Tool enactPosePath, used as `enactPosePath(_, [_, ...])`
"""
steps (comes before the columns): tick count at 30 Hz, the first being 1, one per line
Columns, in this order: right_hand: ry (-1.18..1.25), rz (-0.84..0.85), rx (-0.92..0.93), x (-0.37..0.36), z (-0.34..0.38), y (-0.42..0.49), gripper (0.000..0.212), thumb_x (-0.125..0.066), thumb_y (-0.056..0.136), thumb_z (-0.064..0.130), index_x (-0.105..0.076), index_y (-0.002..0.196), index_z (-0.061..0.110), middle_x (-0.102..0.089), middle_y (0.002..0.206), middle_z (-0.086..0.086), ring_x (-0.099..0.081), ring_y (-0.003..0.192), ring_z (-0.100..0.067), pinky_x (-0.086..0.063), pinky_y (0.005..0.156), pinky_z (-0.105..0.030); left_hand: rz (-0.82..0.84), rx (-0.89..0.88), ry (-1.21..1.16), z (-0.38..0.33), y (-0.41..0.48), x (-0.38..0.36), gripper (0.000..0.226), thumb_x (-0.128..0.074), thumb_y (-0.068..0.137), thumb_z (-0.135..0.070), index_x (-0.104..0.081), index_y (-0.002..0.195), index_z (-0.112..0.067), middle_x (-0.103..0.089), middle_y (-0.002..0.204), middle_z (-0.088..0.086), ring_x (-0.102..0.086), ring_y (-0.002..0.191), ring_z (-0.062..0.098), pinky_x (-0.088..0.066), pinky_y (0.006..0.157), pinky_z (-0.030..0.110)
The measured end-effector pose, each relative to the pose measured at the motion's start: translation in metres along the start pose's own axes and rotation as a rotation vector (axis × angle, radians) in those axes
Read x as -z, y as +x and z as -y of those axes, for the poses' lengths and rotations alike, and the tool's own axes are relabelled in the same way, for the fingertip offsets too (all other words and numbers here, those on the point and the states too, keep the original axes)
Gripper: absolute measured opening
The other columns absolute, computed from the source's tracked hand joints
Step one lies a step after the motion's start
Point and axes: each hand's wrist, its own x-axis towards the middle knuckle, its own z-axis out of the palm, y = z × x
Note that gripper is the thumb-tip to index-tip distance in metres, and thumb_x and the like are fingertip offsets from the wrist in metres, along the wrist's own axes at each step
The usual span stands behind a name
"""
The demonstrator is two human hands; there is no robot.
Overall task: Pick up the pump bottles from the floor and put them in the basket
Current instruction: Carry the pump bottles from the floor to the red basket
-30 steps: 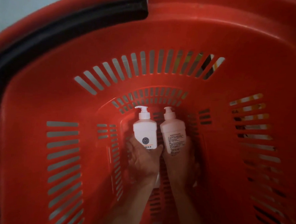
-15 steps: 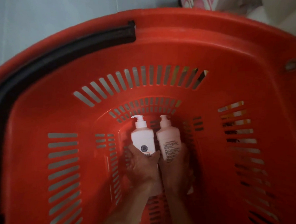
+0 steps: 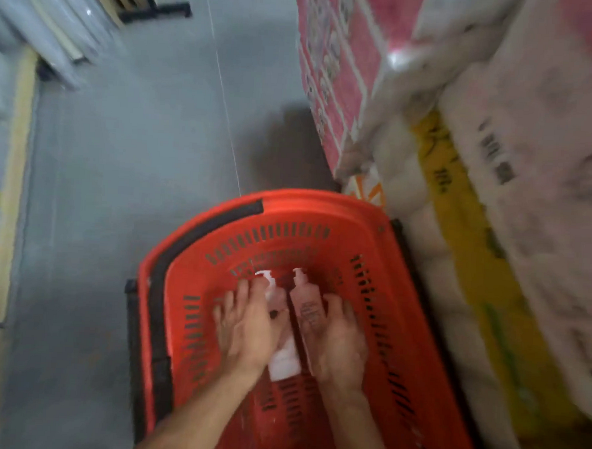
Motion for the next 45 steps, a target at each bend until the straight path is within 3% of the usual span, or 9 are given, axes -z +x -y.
enactPosePath(7, [-0.263,-0.069,0.064,0.144,0.034,-0.092,0.041,-0.077,0.075,0.05,-0.069,0.105,0.024,-0.068,0.097,-0.001,-0.065,0.091,-0.029,-0.052,0.073,-0.043,0.006,-0.555,0.362,-0.024,-0.063,0.178,0.051,-0.081,0.067,-0.045,-0.065,0.11,-0.022,-0.062,0.106,0.001,-0.057,0.094,0.028,-0.045,0.075,0.044])
enactPosePath(12, [-0.31,-0.124,0.046,0.246,0.059,-0.162,0.037,-0.084,0.066,0.04,-0.064,0.091,0.022,-0.065,0.085,0.0,-0.064,0.079,-0.028,-0.052,0.063,-0.042,-0.003,-0.753,0.423,-0.07,-0.12,0.284,0.06,-0.09,0.051,-0.036,-0.07,0.105,-0.017,-0.064,0.096,0.004,-0.06,0.085,0.03,-0.047,0.067,0.043])
enactPosePath(15, [-0.311,-0.12,0.022,0.305,0.071,-0.202,0.034,-0.076,0.074,0.038,-0.062,0.101,0.023,-0.066,0.096,0.0,-0.064,0.091,-0.028,-0.052,0.072,-0.043,-0.017,-0.842,0.433,-0.1,-0.155,0.337,0.057,-0.091,0.05,-0.035,-0.07,0.1,-0.018,-0.064,0.092,0.003,-0.06,0.082,0.029,-0.047,0.063,0.043])
enactPosePath(17, [-0.293,-0.113,0.002,0.339,0.077,-0.227,0.034,-0.066,0.08,0.036,-0.06,0.111,0.022,-0.065,0.107,-0.002,-0.062,0.102,-0.03,-0.051,0.08,-0.044,0.016,-0.878,0.448,-0.12,-0.176,0.37,0.053,-0.086,0.059,-0.036,-0.067,0.105,-0.02,-0.063,0.097,0.002,-0.059,0.087,0.029,-0.047,0.067,0.044])
enactPosePath(22, [-0.236,-0.179,-0.106,0.404,0.09,-0.292,0.037,-0.059,0.082,0.031,-0.059,0.117,0.019,-0.066,0.114,-0.005,-0.062,0.107,-0.032,-0.05,0.082,-0.044,0.004,-1.007,0.444,-0.158,-0.221,0.429,0.048,-0.064,0.086,-0.046,-0.053,0.128,-0.026,-0.055,0.121,-0.002,-0.051,0.113,0.025,-0.041,0.091,0.042])
enactPosePath(29, [-0.169,-0.226,-0.412,0.449,0.098,-0.4,0.032,-0.056,0.084,0.025,-0.054,0.115,0.018,-0.062,0.118,-0.007,-0.056,0.114,-0.035,-0.043,0.092,-0.045,-0.002,-1.317,0.502,-0.189,-0.284,0.475,0.053,-0.061,0.089,-0.049,-0.044,0.133,-0.027,-0.051,0.128,-0.001,-0.047,0.119,0.024,-0.037,0.094,0.041])
enactPosePath(39, [-0.019,-0.391,-0.973,0.453,0.06,-0.582,0.035,-0.06,0.09,0.036,-0.056,0.121,0.02,-0.063,0.123,-0.006,-0.055,0.119,-0.031,-0.043,0.093,-0.046,0.082,-1.884,0.632,-0.233,-0.445,0.471,0.053,-0.078,0.072,-0.048,-0.063,0.118,-0.025,-0.066,0.11,0.001,-0.06,0.105,0.027,-0.047,0.084,0.043])
enactPosePath(42, [0.039,-0.419,-1.153,0.438,0.043,-0.646,0.039,-0.059,0.094,0.039,-0.052,0.128,0.021,-0.061,0.127,-0.005,-0.053,0.122,-0.031,-0.04,0.098,-0.048,0.123,-2.091,0.585,-0.236,-0.513,0.461,0.047,-0.067,0.085,-0.048,-0.056,0.125,-0.027,-0.06,0.123,0.0,-0.054,0.116,0.028,-0.04,0.095,0.043])
enactPosePath(45, [0.098,-0.478,-1.335,0.421,0.03,-0.722,0.036,-0.06,0.094,0.04,-0.053,0.125,0.023,-0.063,0.123,-0.003,-0.054,0.119,-0.029,-0.04,0.098,-0.047,0.188,-2.243,0.556,-0.229,-0.59,0.445,0.043,-0.062,0.089,-0.05,-0.052,0.126,-0.028,-0.056,0.124,-0.002,-0.051,0.116,0.025,-0.042,0.092,0.04])
